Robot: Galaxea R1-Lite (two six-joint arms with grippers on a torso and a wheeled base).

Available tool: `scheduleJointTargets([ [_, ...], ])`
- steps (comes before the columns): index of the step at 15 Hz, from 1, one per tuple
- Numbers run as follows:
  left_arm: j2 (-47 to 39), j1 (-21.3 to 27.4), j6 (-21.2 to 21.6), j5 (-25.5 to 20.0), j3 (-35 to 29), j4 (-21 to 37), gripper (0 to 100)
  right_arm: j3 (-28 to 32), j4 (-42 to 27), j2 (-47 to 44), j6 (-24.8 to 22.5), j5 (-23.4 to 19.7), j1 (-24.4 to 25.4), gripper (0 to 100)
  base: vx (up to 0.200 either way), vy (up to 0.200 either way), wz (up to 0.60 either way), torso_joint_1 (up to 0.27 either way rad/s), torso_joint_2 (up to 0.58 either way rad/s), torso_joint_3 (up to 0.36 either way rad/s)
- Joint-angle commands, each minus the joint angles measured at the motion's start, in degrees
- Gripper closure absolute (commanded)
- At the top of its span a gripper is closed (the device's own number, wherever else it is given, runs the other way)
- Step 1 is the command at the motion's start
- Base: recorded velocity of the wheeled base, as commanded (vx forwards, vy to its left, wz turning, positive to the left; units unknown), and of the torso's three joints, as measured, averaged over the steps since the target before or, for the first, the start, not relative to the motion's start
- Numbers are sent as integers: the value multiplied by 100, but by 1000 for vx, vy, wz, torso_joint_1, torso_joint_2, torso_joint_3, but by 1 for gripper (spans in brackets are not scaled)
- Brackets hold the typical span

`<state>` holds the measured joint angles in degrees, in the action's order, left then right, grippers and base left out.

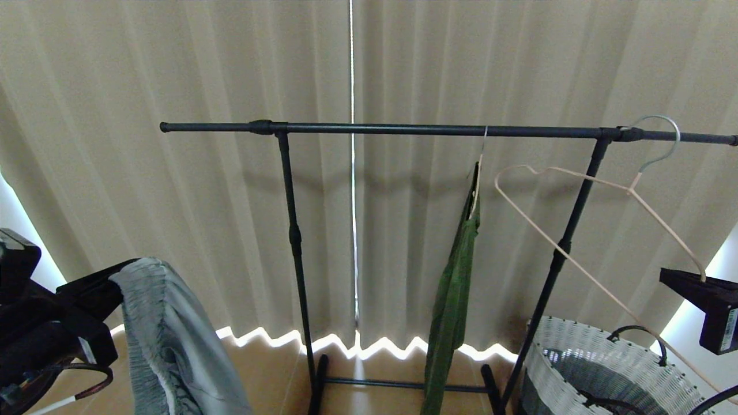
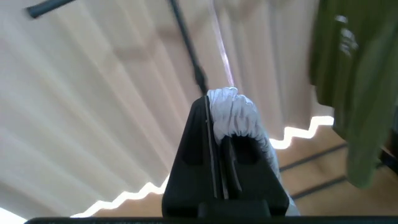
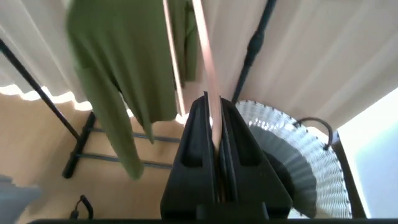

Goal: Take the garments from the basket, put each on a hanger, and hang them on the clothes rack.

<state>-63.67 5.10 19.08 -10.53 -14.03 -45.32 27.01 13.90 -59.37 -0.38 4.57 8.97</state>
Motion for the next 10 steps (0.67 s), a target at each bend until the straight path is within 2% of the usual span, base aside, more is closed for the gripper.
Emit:
scheduleJointTargets([
  [1, -66, -140, -9, -1, -161, 24, 100, 6, -10, 338, 38, 9, 500, 100, 0, 0, 0, 0, 0, 0],
  [3, -295, -193, -36, -1, -478, 76, 100, -12, -71, 470, 38, 9, 1028, 100, 0, 0, 0, 0, 0, 0],
  [6, -488, -167, -36, 25, -733, 94, 100, 6, -10, 444, 134, -70, 1239, 100, 0, 0, 0, 0, 0, 0],
  [10, -840, 0, -36, 25, -1075, 94, 100, -30, -27, 444, 170, -817, 1274, 100, 0, 0, 0, 0, 0, 0],
])
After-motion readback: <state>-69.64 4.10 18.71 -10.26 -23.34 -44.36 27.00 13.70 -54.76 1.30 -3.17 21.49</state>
